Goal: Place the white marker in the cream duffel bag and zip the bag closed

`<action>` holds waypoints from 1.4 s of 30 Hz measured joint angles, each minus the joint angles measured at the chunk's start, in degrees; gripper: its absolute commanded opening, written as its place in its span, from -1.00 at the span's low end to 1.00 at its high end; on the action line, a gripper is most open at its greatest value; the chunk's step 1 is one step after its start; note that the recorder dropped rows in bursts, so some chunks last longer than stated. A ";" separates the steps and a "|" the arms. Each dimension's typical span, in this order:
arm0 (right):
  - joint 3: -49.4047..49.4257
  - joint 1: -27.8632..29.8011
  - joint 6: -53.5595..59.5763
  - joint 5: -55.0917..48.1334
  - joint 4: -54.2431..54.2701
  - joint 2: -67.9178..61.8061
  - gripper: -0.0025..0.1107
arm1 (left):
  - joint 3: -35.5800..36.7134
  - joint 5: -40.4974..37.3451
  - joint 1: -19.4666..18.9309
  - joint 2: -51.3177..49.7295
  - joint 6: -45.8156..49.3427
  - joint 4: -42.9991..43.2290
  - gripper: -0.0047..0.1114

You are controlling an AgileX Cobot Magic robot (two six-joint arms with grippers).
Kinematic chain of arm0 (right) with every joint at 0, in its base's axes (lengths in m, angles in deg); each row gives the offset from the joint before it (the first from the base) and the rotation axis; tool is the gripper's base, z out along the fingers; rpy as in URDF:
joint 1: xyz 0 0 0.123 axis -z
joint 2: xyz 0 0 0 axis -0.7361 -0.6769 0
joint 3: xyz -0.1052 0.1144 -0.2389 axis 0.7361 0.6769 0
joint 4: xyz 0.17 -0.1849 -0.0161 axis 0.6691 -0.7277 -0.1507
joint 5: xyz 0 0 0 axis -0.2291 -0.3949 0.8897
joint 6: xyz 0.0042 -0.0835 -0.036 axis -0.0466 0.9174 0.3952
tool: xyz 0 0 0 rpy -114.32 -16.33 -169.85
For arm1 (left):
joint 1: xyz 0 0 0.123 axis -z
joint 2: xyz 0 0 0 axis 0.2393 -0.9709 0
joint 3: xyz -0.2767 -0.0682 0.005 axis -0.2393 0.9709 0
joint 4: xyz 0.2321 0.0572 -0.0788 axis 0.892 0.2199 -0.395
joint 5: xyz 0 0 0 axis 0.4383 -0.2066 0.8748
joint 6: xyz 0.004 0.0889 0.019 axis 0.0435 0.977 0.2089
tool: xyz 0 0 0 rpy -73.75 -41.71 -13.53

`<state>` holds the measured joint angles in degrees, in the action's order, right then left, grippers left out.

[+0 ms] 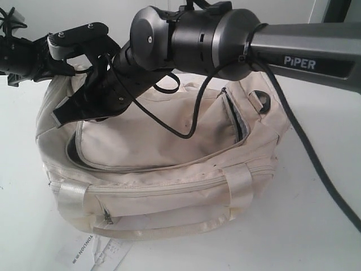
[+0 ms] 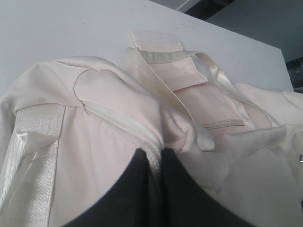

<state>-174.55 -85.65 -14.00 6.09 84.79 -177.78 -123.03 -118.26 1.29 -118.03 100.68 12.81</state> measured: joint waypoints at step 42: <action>0.00 0.00 5.14 -6.30 7.18 0.55 -0.96 | 0.00 0.20 0.00 0.00 -0.33 -0.09 -0.92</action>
<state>-174.55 -85.65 -8.85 -0.21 91.97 -177.22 -123.03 -118.06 1.29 -118.03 100.35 12.72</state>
